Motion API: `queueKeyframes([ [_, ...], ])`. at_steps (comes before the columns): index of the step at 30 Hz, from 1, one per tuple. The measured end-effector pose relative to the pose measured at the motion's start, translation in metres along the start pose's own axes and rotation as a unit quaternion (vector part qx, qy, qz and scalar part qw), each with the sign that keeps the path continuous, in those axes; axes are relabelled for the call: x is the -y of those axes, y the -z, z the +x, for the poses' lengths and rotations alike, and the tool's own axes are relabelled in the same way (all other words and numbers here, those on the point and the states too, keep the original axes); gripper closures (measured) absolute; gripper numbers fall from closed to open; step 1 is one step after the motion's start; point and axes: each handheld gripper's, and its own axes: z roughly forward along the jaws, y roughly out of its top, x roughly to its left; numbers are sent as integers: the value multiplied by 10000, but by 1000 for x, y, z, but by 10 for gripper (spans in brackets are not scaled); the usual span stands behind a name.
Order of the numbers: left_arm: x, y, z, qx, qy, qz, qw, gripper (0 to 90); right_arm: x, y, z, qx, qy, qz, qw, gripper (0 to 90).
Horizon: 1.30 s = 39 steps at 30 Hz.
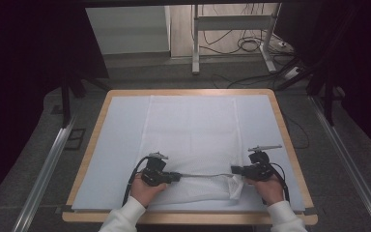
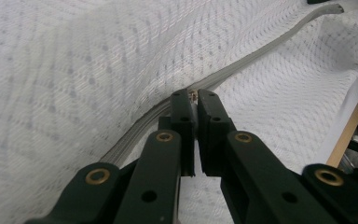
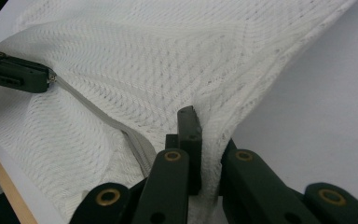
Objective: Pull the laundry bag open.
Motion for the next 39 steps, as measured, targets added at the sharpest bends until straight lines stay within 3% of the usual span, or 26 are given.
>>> queueKeyframes([
  [39, 17, 31, 24, -124, 267, -109, 9995, 868, 0, -3, 1, -30, 52, 28, 10000, 883],
])
